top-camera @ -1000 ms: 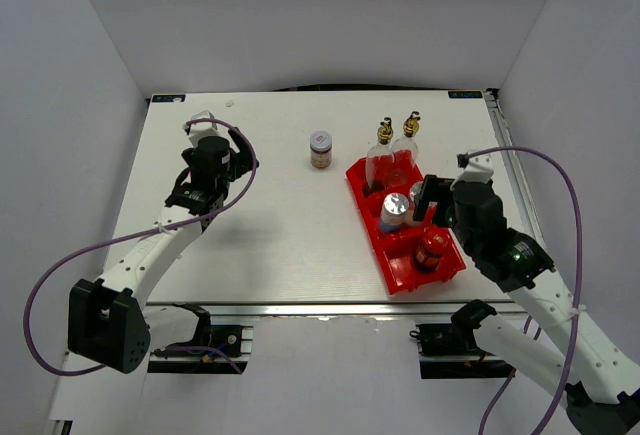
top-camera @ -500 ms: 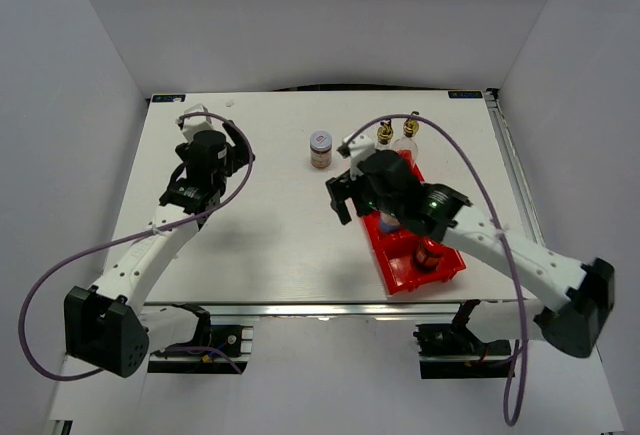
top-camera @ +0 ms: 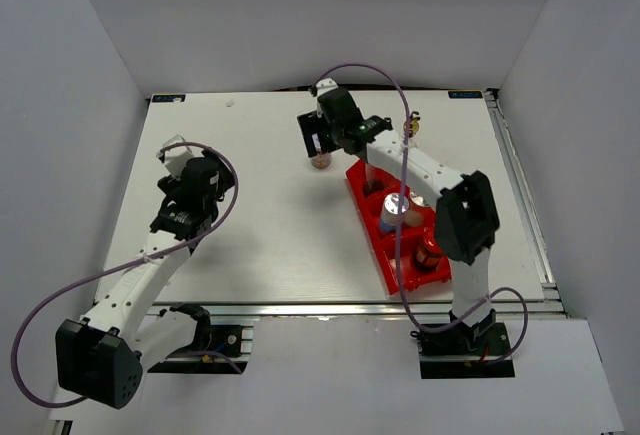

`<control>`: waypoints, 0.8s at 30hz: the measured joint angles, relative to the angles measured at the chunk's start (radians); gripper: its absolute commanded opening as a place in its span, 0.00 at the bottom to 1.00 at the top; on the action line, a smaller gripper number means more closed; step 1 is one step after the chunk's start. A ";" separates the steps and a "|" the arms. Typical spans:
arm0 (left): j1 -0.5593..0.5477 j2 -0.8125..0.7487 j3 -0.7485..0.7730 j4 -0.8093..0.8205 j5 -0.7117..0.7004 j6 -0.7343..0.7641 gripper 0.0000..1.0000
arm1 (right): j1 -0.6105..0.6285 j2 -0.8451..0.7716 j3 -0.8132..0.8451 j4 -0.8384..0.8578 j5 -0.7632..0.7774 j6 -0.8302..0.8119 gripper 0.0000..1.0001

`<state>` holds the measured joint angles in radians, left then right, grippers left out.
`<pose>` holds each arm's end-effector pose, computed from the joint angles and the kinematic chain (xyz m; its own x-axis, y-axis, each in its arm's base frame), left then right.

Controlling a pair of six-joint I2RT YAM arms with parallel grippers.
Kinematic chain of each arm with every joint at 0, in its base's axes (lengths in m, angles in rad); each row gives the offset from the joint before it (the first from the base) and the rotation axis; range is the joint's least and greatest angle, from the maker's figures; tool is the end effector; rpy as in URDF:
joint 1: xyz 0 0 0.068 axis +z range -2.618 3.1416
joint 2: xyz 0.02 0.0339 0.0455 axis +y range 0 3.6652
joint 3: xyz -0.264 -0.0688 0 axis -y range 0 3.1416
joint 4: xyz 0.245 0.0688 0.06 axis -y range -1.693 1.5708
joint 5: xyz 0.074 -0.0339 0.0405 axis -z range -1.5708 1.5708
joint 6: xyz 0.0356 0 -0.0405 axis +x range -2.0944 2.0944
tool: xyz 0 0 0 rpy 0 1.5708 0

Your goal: Organize the condiment bottles

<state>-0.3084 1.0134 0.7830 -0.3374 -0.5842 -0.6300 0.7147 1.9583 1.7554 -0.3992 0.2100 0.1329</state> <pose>0.2156 -0.0481 0.2842 -0.3022 -0.4195 -0.8560 -0.4553 0.8524 -0.2570 0.3534 0.2969 0.3057 -0.4918 -0.2551 -0.8325 -0.4500 0.8930 -0.0078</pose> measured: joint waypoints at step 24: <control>0.005 -0.109 -0.024 0.004 -0.141 -0.024 0.98 | -0.080 0.396 0.357 -0.080 -0.087 -0.009 0.59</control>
<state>-0.3031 0.9047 0.7586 -0.3332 -0.7254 -0.6540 0.6350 2.3539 2.1120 -0.4789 0.1230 0.1238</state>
